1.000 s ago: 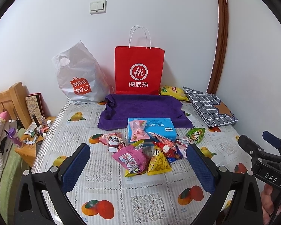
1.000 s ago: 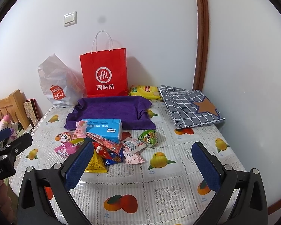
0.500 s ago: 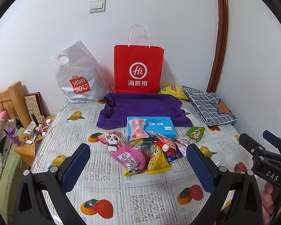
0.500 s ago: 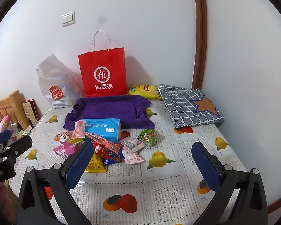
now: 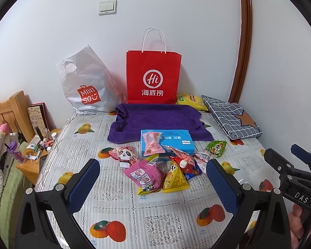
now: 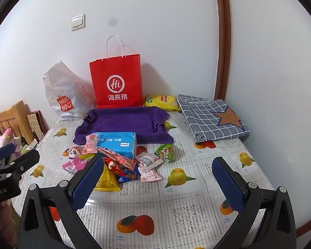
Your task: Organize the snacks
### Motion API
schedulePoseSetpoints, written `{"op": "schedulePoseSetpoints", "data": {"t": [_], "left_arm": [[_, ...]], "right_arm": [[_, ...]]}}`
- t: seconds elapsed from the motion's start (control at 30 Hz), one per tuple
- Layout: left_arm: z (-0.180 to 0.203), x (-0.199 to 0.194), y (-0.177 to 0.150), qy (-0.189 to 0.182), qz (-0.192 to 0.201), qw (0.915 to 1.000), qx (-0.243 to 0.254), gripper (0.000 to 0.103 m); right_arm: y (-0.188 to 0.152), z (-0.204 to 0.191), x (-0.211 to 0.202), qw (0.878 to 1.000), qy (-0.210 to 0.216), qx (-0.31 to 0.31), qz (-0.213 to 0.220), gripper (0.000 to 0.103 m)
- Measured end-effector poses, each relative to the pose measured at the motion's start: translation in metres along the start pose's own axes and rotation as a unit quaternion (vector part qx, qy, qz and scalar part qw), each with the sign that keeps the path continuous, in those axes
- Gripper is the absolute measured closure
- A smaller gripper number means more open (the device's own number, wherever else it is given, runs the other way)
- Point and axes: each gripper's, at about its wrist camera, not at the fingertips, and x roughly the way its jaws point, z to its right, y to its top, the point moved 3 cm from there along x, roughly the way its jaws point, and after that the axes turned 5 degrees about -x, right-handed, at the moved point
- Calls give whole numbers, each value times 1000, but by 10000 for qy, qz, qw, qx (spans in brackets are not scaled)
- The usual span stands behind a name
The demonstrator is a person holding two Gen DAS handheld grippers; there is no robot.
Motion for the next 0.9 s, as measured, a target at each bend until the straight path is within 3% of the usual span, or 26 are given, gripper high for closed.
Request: {"op": "schedulePoseSetpoints", "data": {"t": [0.5,0.9], "left_arm": [[4,1,-1,-88,-29,10000,34,0],[-14,26,0,272,-193,9992,-198,0]], "right_arm": [[-1,-4,0,10000,28,-16,-24,0],[-1,4,20,9999,-23,65,-157,0]]}}
